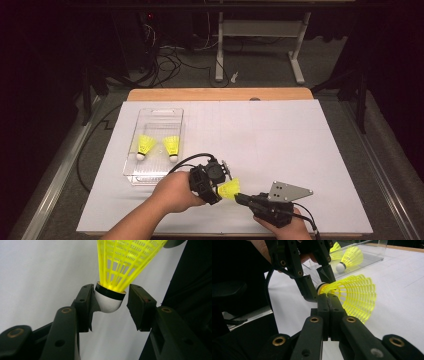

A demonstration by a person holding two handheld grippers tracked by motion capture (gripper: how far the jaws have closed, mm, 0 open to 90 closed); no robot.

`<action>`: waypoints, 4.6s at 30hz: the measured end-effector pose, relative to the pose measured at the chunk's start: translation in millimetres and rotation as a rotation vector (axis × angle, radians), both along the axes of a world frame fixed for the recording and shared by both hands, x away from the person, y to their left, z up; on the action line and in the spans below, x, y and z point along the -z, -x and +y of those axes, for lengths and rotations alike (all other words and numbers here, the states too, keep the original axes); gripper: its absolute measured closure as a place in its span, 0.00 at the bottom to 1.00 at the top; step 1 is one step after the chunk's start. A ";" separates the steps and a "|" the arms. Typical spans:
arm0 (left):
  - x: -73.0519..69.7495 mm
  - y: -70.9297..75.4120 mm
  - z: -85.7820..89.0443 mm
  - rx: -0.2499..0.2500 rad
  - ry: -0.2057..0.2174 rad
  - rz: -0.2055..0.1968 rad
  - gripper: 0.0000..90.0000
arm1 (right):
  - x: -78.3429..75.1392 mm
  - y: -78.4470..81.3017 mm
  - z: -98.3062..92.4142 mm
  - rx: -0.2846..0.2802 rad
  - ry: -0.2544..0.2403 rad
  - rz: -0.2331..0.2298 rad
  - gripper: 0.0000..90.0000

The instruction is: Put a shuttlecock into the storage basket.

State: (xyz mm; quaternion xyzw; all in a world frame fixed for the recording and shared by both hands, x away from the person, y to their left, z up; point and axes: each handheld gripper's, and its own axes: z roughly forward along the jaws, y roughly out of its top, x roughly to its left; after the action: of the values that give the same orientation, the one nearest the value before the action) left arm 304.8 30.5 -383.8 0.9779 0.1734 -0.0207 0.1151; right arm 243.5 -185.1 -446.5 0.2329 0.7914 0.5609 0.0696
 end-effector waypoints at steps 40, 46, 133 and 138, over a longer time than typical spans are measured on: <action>7.1 -4.7 13.6 -0.070 -0.010 -0.009 0.70 | 3.8 -4.1 -9.1 0.067 0.007 -0.028 0.58; 9.9 -6.0 21.1 -0.105 -0.011 -0.012 0.70 | 4.9 -6.1 -16.7 0.109 0.009 -0.043 0.48; -52.9 -21.1 91.5 -0.242 0.032 0.016 0.70 | 15.9 -24.3 -91.1 0.488 -0.003 -0.135 0.00; -56.8 -24.1 105.2 -0.261 0.017 0.013 0.70 | 16.1 -24.3 -90.9 0.481 -0.002 -0.136 0.00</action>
State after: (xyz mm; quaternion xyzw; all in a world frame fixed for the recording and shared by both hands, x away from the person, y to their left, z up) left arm 328.9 135.7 -326.9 0.9458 0.2999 -0.0134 0.1237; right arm 267.8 -276.0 -462.6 0.3767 0.7060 0.5433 0.2539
